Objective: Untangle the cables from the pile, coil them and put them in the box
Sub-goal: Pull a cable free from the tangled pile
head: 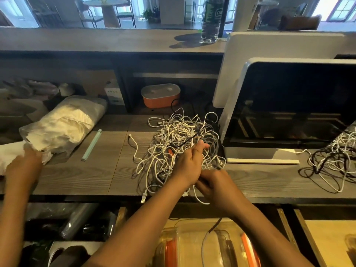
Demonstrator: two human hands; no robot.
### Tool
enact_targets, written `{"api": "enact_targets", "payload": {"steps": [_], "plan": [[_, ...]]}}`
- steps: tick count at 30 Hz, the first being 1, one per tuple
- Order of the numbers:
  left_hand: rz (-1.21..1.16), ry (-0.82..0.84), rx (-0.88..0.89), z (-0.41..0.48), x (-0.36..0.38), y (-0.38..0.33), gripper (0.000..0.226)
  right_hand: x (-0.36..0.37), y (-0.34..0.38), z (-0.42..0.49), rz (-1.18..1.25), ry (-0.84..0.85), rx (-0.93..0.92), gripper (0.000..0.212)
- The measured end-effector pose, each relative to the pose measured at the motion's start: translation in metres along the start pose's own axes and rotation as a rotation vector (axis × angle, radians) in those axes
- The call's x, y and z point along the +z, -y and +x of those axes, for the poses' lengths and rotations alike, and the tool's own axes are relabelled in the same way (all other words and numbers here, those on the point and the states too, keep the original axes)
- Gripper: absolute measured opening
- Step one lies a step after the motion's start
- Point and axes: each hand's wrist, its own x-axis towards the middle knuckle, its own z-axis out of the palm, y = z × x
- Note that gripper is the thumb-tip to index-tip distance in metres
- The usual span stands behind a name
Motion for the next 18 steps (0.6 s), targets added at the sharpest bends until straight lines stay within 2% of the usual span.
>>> {"api": "enact_targets", "payload": {"steps": [2,3,5,7,9,10,13,18], "plan": [[-0.018,0.124,-0.053,-0.003,-0.003,-0.003,0.070,-0.008,0.003,0.000,0.048,-0.047,-0.001,0.007],[-0.043,0.191,-0.079,-0.005,-0.005,-0.004,0.076,-0.013,0.005,0.000,0.066,-0.091,0.012,0.011],[-0.057,0.308,-0.107,-0.013,-0.008,-0.006,0.083,-0.023,0.007,0.002,0.068,-0.158,0.058,0.031],[-0.024,0.397,-0.115,-0.021,-0.011,-0.010,0.076,-0.032,0.009,0.002,0.048,-0.159,0.099,0.042],[-0.020,0.478,-0.160,-0.024,-0.012,-0.013,0.065,-0.036,0.008,0.002,0.050,-0.137,0.122,0.039],[-0.043,0.512,-0.196,-0.024,-0.013,-0.014,0.066,-0.037,0.008,0.001,0.087,-0.119,0.125,0.037],[-0.130,0.578,-0.265,-0.019,-0.015,-0.011,0.088,-0.035,0.007,-0.003,0.245,-0.064,0.090,0.028],[-0.251,0.640,-0.327,-0.012,-0.015,-0.004,0.084,-0.031,0.004,-0.005,0.297,-0.025,0.040,0.023]]}}
